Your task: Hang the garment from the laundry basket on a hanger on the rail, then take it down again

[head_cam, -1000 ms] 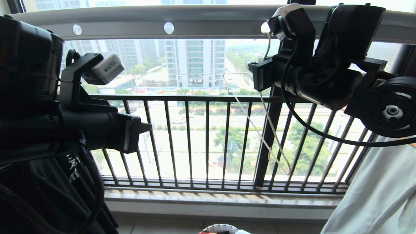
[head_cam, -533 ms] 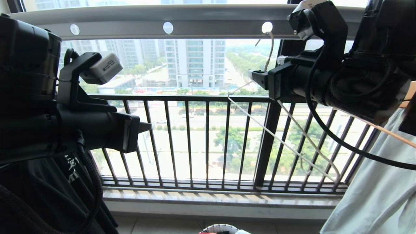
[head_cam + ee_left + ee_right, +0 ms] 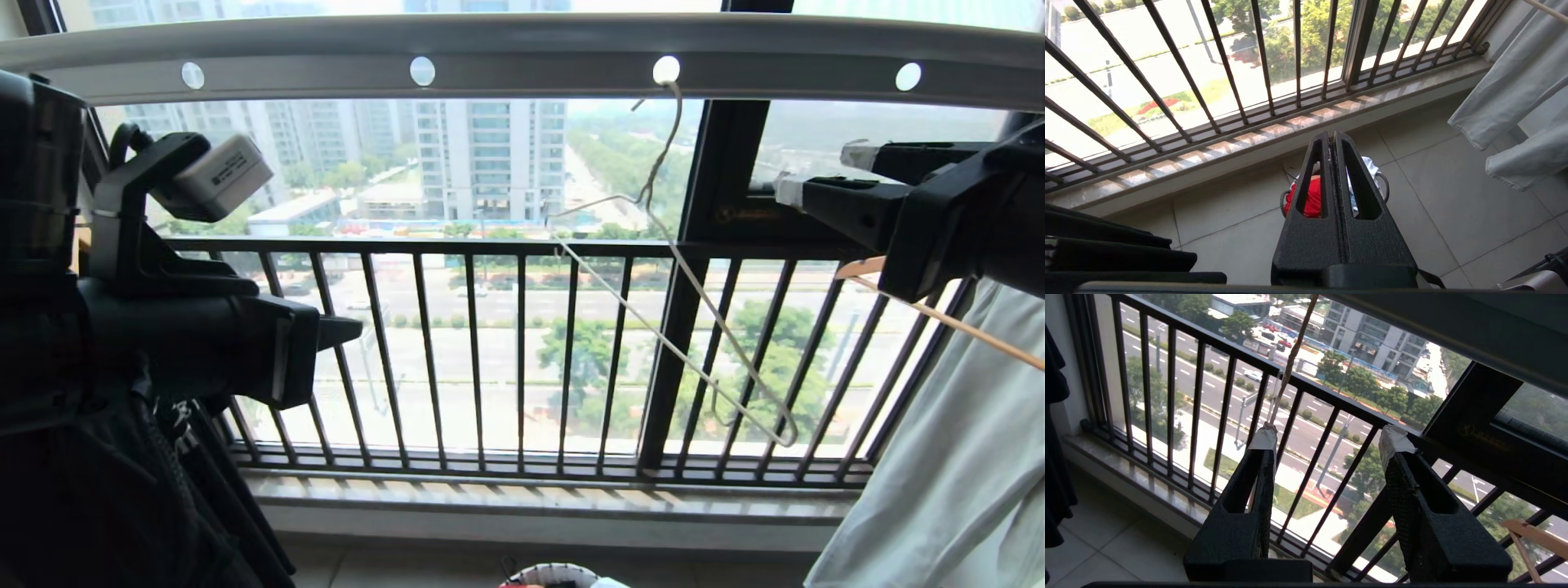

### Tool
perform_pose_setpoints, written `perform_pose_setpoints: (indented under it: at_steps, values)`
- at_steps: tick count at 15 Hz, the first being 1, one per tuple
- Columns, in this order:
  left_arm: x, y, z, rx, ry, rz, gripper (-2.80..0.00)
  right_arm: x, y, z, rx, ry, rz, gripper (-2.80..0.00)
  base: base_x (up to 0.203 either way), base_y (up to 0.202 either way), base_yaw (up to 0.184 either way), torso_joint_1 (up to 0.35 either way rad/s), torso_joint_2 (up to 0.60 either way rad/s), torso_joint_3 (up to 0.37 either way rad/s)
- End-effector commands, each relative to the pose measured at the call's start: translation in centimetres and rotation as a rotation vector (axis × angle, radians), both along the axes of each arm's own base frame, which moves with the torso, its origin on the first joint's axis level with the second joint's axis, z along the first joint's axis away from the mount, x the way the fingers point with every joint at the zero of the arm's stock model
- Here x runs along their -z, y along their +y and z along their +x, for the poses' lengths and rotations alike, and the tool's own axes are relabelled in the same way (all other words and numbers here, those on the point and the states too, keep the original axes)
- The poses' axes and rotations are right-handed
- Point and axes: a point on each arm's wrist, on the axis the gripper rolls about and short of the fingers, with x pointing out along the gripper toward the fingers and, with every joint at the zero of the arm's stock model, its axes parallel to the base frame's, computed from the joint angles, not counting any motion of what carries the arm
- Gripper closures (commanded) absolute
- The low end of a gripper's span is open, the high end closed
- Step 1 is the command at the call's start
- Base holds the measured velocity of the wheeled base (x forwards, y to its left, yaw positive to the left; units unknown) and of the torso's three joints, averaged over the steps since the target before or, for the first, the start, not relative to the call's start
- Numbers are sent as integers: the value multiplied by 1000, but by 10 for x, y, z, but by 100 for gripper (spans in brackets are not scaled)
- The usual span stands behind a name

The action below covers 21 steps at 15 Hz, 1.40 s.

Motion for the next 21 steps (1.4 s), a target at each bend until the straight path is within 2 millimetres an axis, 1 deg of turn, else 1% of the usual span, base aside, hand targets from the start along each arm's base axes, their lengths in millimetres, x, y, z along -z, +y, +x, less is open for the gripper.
perform_pose_setpoints:
  at_steps: [1, 2, 3, 5, 7, 8, 10, 12, 15, 17, 18, 20, 21]
  values:
    - [-1, 24, -32, -12, -62, 1, 0, -3, -24, -26, 23, -20, 13, 0, 0, 0, 0, 0, 0, 0]
    - [4, 34, -41, -43, -71, 11, 0, 1, -30, -33, 28, -10, 6, 0, 0, 0, 0, 0, 0, 0]
    - [11, 46, -56, -62, -87, 7, 0, 7, -39, -41, 41, 2, -1, 0, 0, 0, 0, 0, 0, 0]
    - [36, 63, -83, -84, -86, 13, 0, 23, -57, -55, 98, 22, -14, 0, 0, 0, 0, 0, 0, 0]
    - [53, 80, -112, -103, -127, -15, 0, 38, -76, -76, 154, 12, -5, 0, 0, 0, 0, 0, 0, 0]
    - [64, 87, -123, -126, -139, -28, 0, 51, -84, -83, 195, 24, -12, 0, 0, 0, 0, 0, 0, 0]
    - [87, 97, -137, -230, -141, -39, 0, 77, -99, -98, 305, 41, -20, 0, 0, 0, 0, 0, 0, 0]
    - [94, 104, -151, -327, -191, -63, 0, 96, -108, -116, 366, 29, -11, 0, 0, 0, 0, 0, 0, 0]
    - [110, 107, -165, -478, -231, -57, 0, 119, -117, -137, 479, -2, 7, 0, 0, 0, 0, 0, 0, 0]
    - [121, 108, -177, -550, -276, -61, 0, 125, -120, -150, 539, -38, 23, 0, 0, 0, 0, 0, 0, 0]
    - [130, 108, -176, -573, -255, -47, 0, 127, -120, -156, 555, -36, 22, 0, 0, 0, 0, 0, 0, 0]
    - [150, 110, -171, -687, -207, 2, 0, 137, -123, -178, 586, 2, 7, 0, 0, 0, 0, 0, 0, 0]
    - [153, 110, -168, -703, -227, -3, 0, 139, -124, -182, 622, 27, -1, 0, 0, 0, 0, 0, 0, 0]
